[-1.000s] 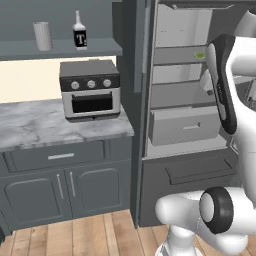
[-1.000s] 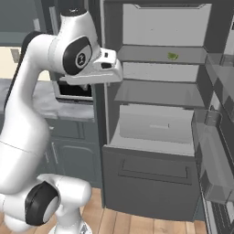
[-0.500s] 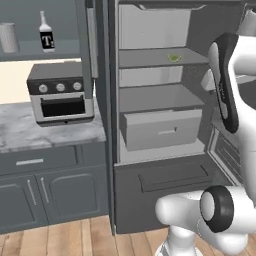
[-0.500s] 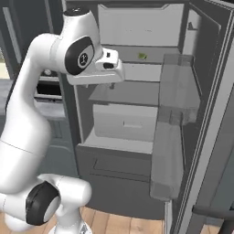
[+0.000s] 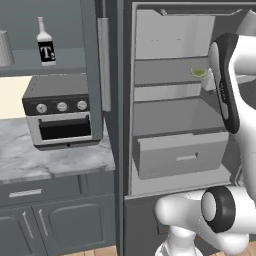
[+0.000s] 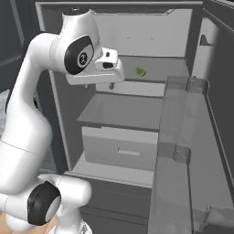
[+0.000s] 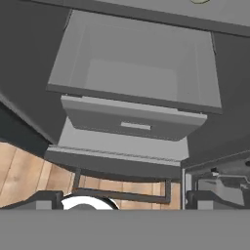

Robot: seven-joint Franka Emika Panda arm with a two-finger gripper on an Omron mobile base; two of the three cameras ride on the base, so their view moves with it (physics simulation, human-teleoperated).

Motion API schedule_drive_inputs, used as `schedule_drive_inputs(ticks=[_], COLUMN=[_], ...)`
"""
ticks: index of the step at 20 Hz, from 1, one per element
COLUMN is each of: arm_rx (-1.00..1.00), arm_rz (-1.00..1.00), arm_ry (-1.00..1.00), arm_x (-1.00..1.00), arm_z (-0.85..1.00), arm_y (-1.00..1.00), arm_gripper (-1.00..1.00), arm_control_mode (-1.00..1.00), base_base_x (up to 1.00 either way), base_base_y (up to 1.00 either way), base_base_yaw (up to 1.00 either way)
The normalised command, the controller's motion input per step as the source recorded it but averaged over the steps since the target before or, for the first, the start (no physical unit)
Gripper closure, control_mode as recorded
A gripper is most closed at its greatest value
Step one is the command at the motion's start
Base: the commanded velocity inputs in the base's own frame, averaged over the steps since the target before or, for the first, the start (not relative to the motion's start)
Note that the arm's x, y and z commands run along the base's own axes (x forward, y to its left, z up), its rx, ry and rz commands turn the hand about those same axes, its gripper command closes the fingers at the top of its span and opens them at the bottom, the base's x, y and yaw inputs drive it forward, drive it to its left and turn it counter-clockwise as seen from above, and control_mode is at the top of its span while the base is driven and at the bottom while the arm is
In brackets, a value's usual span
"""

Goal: There is a bowl on the dining counter. Grab a lemon wedge from the fridge and place it in the bowl. Then get the liquor bottle and glass cup from the cabinet and place them next to the bowl.

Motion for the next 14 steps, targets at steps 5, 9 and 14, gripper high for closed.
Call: schedule_drive_inputs(ticks=[5, 9, 14], arm_rx=[0.00, 0.00, 0.00], arm_rz=[0.00, 0.01, 0.00], arm_ry=[0.00, -0.17, -0.27], arm_x=[0.00, 0.00, 0.13], arm_z=[0.00, 0.00, 0.00], arm_y=[0.00, 0.00, -0.11], arm_gripper=[-1.00, -1.00, -1.00], arm_control_mode=[1.00, -1.00, -1.00], base_base_x=[0.70, 0.00, 0.00], base_base_y=[-0.03, 0.00, 0.00], base_base_yaw=[0.01, 0.00, 0.00])
